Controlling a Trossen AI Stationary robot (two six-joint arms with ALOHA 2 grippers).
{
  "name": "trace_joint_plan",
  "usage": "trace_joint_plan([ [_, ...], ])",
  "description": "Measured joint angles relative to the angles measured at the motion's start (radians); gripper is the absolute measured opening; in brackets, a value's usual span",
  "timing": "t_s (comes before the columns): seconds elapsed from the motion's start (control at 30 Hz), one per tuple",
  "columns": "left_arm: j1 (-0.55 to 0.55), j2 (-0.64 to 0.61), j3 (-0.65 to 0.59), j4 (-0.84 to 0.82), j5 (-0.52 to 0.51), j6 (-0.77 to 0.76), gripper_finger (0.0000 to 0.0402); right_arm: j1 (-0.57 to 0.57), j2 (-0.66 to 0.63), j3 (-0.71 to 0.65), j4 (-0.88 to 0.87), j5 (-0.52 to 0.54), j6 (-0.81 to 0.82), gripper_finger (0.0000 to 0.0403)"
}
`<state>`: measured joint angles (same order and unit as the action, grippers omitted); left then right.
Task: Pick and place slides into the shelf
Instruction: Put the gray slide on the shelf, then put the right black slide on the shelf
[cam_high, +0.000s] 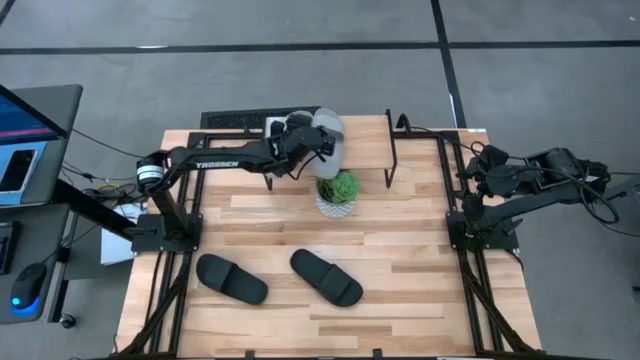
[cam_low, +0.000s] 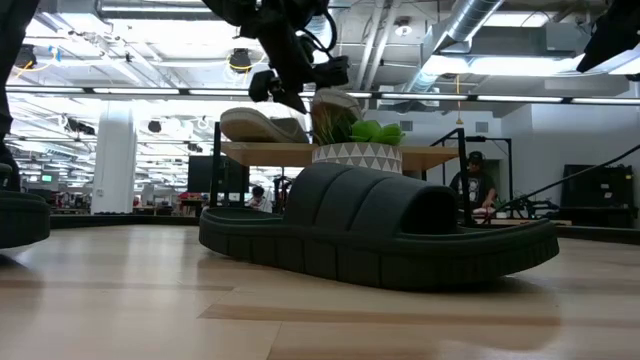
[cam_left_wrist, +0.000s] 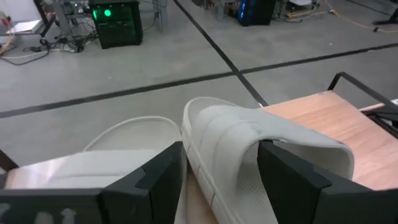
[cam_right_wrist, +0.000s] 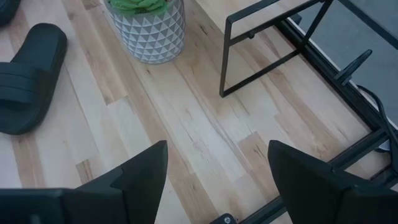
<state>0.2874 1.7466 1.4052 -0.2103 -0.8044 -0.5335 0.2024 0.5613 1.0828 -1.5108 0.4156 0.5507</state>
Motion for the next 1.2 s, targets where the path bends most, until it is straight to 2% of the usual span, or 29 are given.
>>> trace_joint_plan([
  [0.27, -0.001, -0.041, 0.0, -0.046, 0.012, 0.017, 0.0193, 0.0, 0.0, 0.0, 0.0, 0.0, 0.0, 0.027],
  [0.47, -0.023, -0.062, 0.0, -0.02, 0.036, 0.041, 0.0193, 0.0, 0.0, 0.0, 0.0, 0.0, 0.0, 0.027],
  [0.6, -0.073, -0.104, 0.0, 0.111, 0.014, 0.174, 0.0193, 0.0, 0.0, 0.0, 0.007, 0.0, -0.004, 0.027],
  [0.77, -0.171, -0.202, -0.001, 0.287, -0.071, 0.392, 0.0182, 0.0, 0.0, -0.019, 0.092, 0.001, -0.07, 0.027],
  [0.97, -0.336, -0.35, 0.001, 0.324, -0.231, 0.613, 0.0127, 0.0, 0.0, -0.046, 0.262, 0.004, -0.115, 0.027],
  [1.2, -0.524, -0.473, 0.0, 0.19, -0.429, 0.69, 0.0012, 0.0, 0.002, -0.087, 0.473, 0.002, -0.115, 0.027],
])
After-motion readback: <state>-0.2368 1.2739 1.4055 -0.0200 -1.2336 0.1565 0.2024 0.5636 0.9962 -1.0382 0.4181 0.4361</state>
